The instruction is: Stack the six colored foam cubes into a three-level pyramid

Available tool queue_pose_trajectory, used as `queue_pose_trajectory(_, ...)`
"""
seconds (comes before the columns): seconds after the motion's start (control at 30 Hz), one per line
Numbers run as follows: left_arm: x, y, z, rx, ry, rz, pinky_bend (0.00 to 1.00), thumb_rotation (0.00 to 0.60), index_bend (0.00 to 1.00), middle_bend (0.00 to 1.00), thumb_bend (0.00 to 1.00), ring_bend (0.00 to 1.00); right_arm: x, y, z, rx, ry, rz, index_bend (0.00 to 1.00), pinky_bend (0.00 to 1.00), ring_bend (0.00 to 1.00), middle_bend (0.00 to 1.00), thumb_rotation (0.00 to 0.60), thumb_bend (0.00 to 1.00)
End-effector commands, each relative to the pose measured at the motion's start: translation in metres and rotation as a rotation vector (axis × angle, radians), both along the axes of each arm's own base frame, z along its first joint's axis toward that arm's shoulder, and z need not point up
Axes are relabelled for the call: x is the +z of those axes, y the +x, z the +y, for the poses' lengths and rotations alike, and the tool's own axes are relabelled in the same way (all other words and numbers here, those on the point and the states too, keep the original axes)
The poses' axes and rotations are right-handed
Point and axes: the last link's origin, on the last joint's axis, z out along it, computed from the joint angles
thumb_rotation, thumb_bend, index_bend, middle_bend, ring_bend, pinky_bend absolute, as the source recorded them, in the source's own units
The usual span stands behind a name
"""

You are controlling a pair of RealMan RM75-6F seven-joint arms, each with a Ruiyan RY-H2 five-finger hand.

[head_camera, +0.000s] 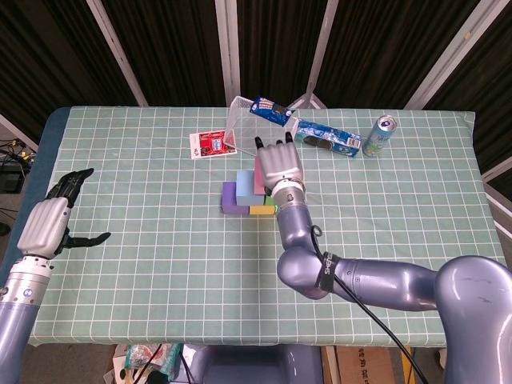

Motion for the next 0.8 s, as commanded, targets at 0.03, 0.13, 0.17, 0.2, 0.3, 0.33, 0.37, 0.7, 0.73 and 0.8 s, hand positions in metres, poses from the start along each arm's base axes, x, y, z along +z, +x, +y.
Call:
queue_pose_trajectory(0.03,0.0001,0.0001,-0.0001,0.0,0.0,0.0,0.1,0.6,0.0,0.06,0.1,0.0,0.0004,-0.0003,0.0004,-0.001,0.002,0.0,0.0,0.0,0.21,0.37,0.6,0.29)
queue_pose_trajectory(0.13,0.0001,0.0003,-0.0002,-0.001,0.0,0.0,0.1,0.6,0.0,0.06,0.1,0.0,-0.0001,-0.0012,0.0014,-0.003,0.006,0.003,0.0,0.0,0.21,0.37,0.6,0.29)
queue_pose_trajectory(0.17,0.0002,0.0003,-0.0002,-0.001,0.0,0.0,0.1,0.6,0.0,0.06,0.1,0.0,0.0,-0.001,0.0015,-0.004,0.006,0.003,0.0,0.0,0.21,0.37,0.6,0.29)
queue_pose_trajectory(0.2,0.0003,0.0004,-0.0003,-0.002,0.0,0.0,0.1,0.6,0.0,0.06,0.1,0.0,0.0001,-0.0008,0.0017,-0.004,0.006,0.002,0.0,0.0,0.21,0.37,0.6,0.29)
queue_pose_trajectory(0.3,0.0005,0.0007,-0.0005,-0.003,0.001,0.0,0.1,0.6,0.0,0.06,0.1,0.0,0.0004,-0.0002,0.0022,-0.002,0.006,0.003,0.0,0.0,0.21,0.37,0.6,0.29)
queue_pose_trajectory(0.33,0.0005,0.0007,-0.0005,-0.003,0.001,0.0,0.1,0.6,0.0,0.06,0.1,0.0,0.0006,-0.0001,0.0022,-0.002,0.006,0.002,0.0,0.0,0.21,0.37,0.6,0.29)
queue_pose_trajectory(0.37,0.0005,0.0006,-0.0006,-0.003,0.001,0.0,0.1,0.6,0.0,0.06,0.1,0.0,0.0007,-0.0001,0.0023,-0.002,0.006,0.002,0.0,0.0,0.21,0.37,0.6,0.29)
queue_pose_trajectory(0.7,0.0002,0.0008,-0.0007,-0.003,0.0,0.0,0.1,0.6,0.0,0.06,0.1,0.0,0.0009,-0.0003,0.0018,-0.002,0.003,0.001,0.0,0.0,0.21,0.37,0.6,0.29)
queue_pose_trajectory(0.73,0.0003,0.0007,-0.0006,-0.003,0.0,0.001,0.1,0.6,0.0,0.06,0.1,0.0,0.0009,-0.0003,0.0017,-0.002,0.003,0.002,0.0,0.0,0.21,0.37,0.6,0.29)
queue_pose_trajectory(0.8,0.0,0.0006,-0.0006,-0.003,-0.001,0.001,0.1,0.6,0.0,0.06,0.1,0.0,0.0007,-0.0006,0.0018,-0.002,0.004,0.004,0.0,0.0,0.21,0.37,0.6,0.29)
